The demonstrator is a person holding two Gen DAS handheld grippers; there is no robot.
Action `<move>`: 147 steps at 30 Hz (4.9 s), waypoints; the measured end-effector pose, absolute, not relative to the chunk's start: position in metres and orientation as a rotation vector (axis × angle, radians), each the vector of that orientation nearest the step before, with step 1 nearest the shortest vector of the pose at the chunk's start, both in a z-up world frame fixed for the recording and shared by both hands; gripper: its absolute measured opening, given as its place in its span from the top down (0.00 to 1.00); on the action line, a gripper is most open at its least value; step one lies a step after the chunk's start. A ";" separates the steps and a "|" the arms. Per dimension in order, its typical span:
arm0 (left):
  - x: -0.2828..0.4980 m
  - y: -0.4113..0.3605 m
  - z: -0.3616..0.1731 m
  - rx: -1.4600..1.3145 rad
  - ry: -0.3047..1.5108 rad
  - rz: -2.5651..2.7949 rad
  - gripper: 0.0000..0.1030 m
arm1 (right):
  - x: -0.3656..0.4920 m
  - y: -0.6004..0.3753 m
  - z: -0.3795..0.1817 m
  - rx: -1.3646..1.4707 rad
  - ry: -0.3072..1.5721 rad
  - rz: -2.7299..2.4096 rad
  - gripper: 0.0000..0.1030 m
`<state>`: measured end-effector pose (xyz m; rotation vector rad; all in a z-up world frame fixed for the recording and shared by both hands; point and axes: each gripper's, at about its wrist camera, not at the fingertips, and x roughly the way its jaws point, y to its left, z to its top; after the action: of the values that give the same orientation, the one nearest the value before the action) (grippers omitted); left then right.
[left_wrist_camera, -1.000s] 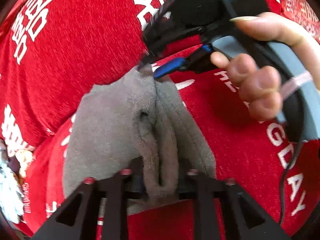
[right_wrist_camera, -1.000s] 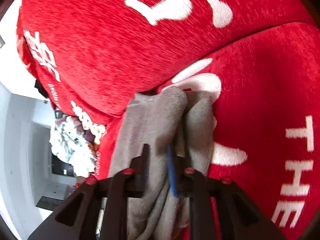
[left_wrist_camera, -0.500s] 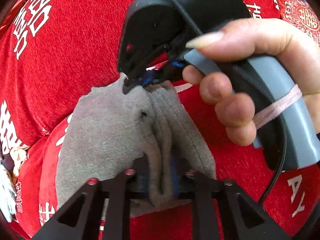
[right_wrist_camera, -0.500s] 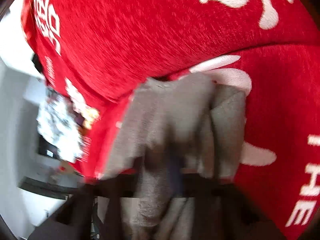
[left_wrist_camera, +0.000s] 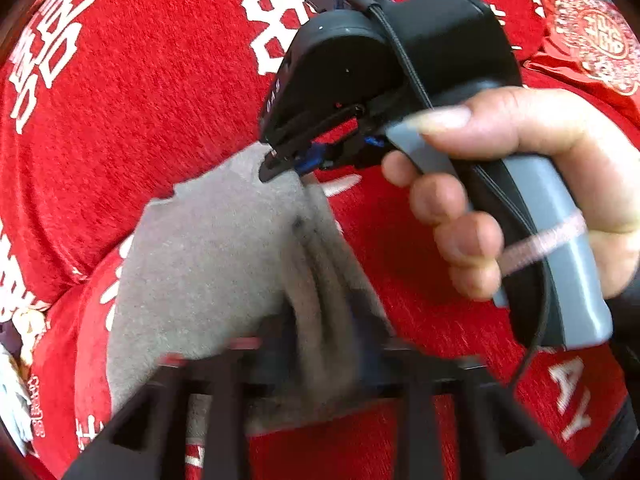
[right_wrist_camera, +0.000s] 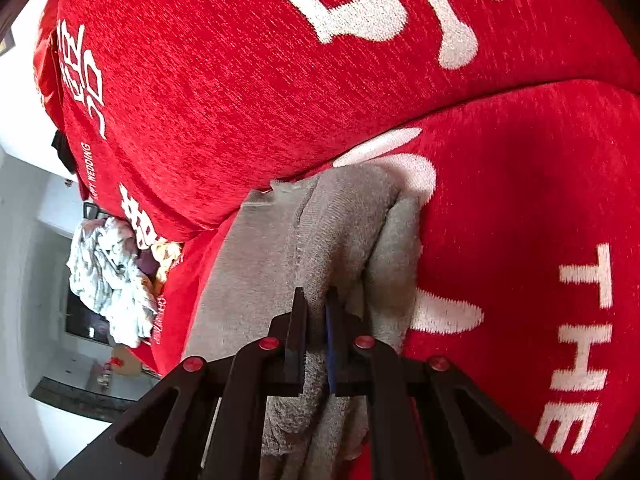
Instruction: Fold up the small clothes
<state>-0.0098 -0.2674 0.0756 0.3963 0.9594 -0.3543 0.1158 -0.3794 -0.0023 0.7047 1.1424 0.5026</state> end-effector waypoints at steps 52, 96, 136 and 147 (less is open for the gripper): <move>0.006 -0.064 0.054 -0.109 1.134 -0.238 0.29 | -0.049 -0.293 0.042 0.302 1.092 0.419 0.29; 0.116 -0.070 0.026 -0.355 1.266 -0.445 0.14 | 0.061 -0.344 0.013 0.529 1.189 0.265 0.23; 0.060 -0.079 0.071 -0.157 1.120 -0.455 0.52 | 0.014 -0.257 0.080 0.221 1.013 0.300 0.65; 0.011 -0.055 0.089 -0.149 1.081 -0.431 0.52 | -0.030 -0.234 0.096 0.197 0.976 0.327 0.65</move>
<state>0.0108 -0.0550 0.0892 -0.1489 1.0806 -0.4310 -0.0300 -0.2341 0.0961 0.1975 0.9759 0.3269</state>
